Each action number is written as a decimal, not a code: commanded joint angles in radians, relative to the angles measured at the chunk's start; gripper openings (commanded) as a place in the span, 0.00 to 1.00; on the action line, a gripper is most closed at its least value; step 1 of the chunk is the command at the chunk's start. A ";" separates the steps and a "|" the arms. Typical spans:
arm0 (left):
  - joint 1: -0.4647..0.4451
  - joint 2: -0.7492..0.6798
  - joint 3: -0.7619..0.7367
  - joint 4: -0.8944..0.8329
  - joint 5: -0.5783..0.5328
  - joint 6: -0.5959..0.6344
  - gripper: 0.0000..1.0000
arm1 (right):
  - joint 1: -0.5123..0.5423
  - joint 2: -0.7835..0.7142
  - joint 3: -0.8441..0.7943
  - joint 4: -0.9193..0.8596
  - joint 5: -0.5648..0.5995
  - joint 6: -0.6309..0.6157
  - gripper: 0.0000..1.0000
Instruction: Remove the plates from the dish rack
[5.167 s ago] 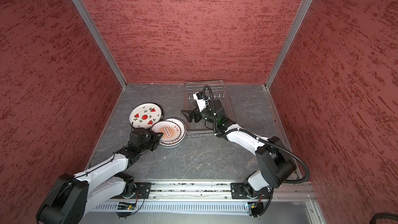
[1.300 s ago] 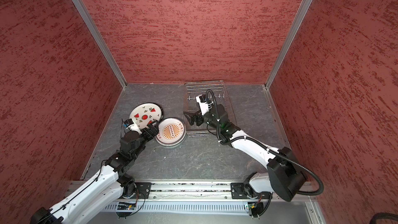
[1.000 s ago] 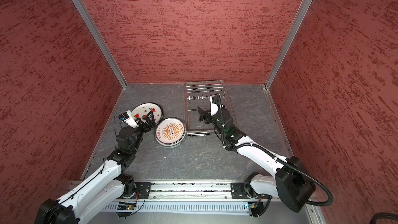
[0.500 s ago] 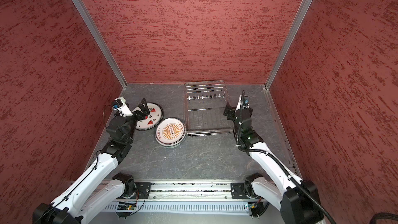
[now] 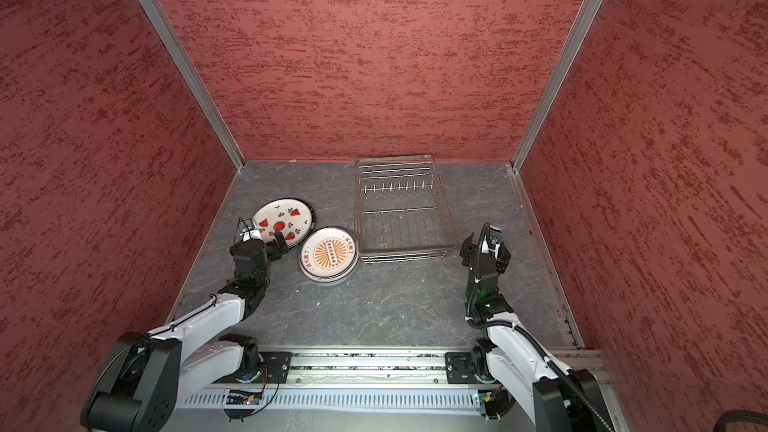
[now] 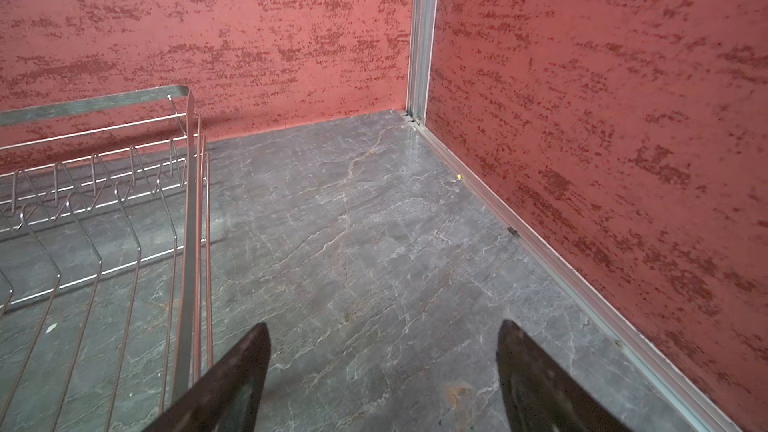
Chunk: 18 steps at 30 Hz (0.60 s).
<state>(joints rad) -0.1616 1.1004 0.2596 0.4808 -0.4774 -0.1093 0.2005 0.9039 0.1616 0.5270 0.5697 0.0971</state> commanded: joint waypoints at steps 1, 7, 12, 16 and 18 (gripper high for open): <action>0.013 -0.006 -0.013 0.113 -0.004 0.035 0.99 | -0.013 0.078 0.011 0.170 0.031 -0.047 0.86; 0.079 0.046 -0.031 0.232 0.056 0.012 0.99 | -0.023 0.292 0.039 0.345 0.073 -0.125 0.88; 0.114 0.166 0.023 0.301 0.212 0.024 0.99 | -0.036 0.406 0.044 0.528 0.027 -0.205 0.88; 0.133 0.214 -0.001 0.426 0.166 0.040 1.00 | -0.045 0.490 0.086 0.580 -0.020 -0.230 0.91; 0.145 0.312 -0.008 0.552 0.186 0.048 0.99 | -0.064 0.508 0.149 0.473 -0.037 -0.199 0.92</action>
<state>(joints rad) -0.0322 1.3354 0.2543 0.8597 -0.3214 -0.0879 0.1513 1.3933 0.2394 0.9756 0.5735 -0.0803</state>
